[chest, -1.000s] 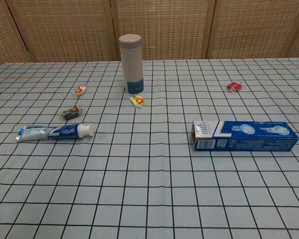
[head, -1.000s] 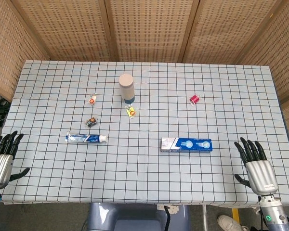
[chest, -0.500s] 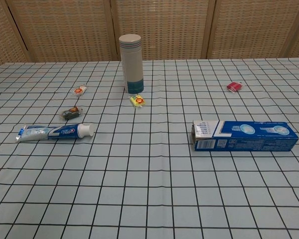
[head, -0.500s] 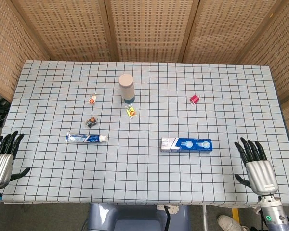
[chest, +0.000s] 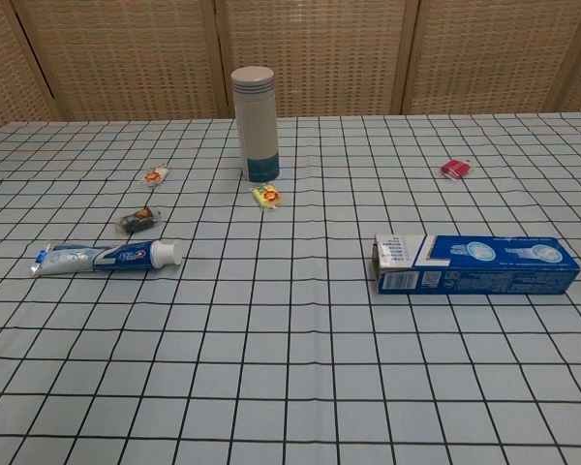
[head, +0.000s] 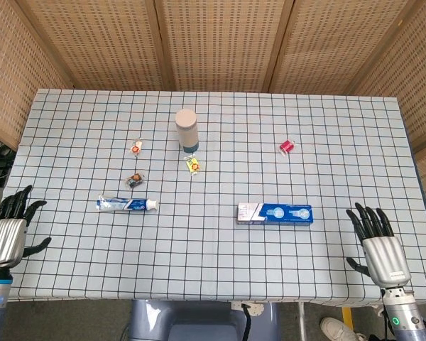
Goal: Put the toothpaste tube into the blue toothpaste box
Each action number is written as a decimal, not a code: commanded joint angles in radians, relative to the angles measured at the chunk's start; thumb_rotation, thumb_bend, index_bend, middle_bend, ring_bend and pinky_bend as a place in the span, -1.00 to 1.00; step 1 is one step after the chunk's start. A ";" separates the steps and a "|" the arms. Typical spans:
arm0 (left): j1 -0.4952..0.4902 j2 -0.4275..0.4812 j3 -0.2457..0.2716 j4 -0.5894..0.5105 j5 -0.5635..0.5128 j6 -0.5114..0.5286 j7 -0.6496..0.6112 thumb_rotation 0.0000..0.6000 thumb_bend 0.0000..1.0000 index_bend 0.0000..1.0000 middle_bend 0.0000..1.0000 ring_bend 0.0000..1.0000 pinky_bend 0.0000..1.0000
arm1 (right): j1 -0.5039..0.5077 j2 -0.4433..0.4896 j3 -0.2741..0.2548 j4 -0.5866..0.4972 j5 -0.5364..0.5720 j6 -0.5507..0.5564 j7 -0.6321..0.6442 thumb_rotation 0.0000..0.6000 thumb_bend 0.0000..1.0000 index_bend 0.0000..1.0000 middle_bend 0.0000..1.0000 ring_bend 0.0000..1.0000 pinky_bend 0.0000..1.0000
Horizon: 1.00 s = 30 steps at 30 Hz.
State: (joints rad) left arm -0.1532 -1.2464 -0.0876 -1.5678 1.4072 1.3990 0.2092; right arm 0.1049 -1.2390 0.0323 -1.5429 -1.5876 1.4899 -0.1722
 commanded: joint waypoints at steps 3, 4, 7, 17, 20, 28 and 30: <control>-0.095 -0.040 -0.047 0.006 -0.097 -0.142 0.091 1.00 -0.59 -0.38 -0.93 -0.77 -0.80 | 0.002 -0.001 0.003 0.002 0.005 -0.003 0.001 1.00 -0.72 -0.80 -1.00 -1.00 -0.95; -0.112 -0.049 -0.054 0.008 -0.116 -0.166 0.109 1.00 -0.55 -0.36 -0.91 -0.75 -0.80 | 0.002 -0.001 0.003 0.004 0.007 -0.005 0.001 1.00 -0.71 -0.80 -1.00 -1.00 -0.95; -0.181 -0.103 -0.086 0.034 -0.187 -0.248 0.173 1.00 -0.53 -0.34 -0.89 -0.72 -0.76 | 0.004 -0.004 0.006 0.010 0.021 -0.016 0.003 1.00 -0.71 -0.80 -1.00 -1.00 -0.95; -0.305 -0.222 -0.134 0.102 -0.336 -0.337 0.318 1.00 -0.53 -0.32 -0.86 -0.72 -0.76 | 0.010 -0.005 0.011 0.021 0.038 -0.032 0.019 1.00 -0.71 -0.80 -1.00 -1.00 -0.95; -0.334 -0.250 -0.135 0.111 -0.375 -0.358 0.355 1.00 -0.53 -0.32 -0.85 -0.72 -0.76 | 0.012 -0.006 0.014 0.026 0.044 -0.036 0.026 1.00 -0.71 -0.80 -1.00 -1.00 -0.95; -0.385 -0.307 -0.128 0.148 -0.454 -0.384 0.419 1.00 -0.52 -0.31 -0.84 -0.71 -0.75 | 0.011 -0.003 0.015 0.031 0.053 -0.039 0.045 1.00 -0.71 -0.80 -1.00 -1.00 -0.95; -0.400 -0.334 -0.127 0.173 -0.480 -0.401 0.421 1.00 -0.52 -0.31 -0.84 -0.71 -0.75 | 0.010 0.000 0.016 0.031 0.058 -0.040 0.052 1.00 -0.71 -0.80 -1.00 -1.00 -0.95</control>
State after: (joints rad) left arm -0.5404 -1.5603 -0.2160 -1.4135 0.9457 1.0139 0.6270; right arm 0.1155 -1.2404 0.0472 -1.5122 -1.5334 1.4511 -0.1226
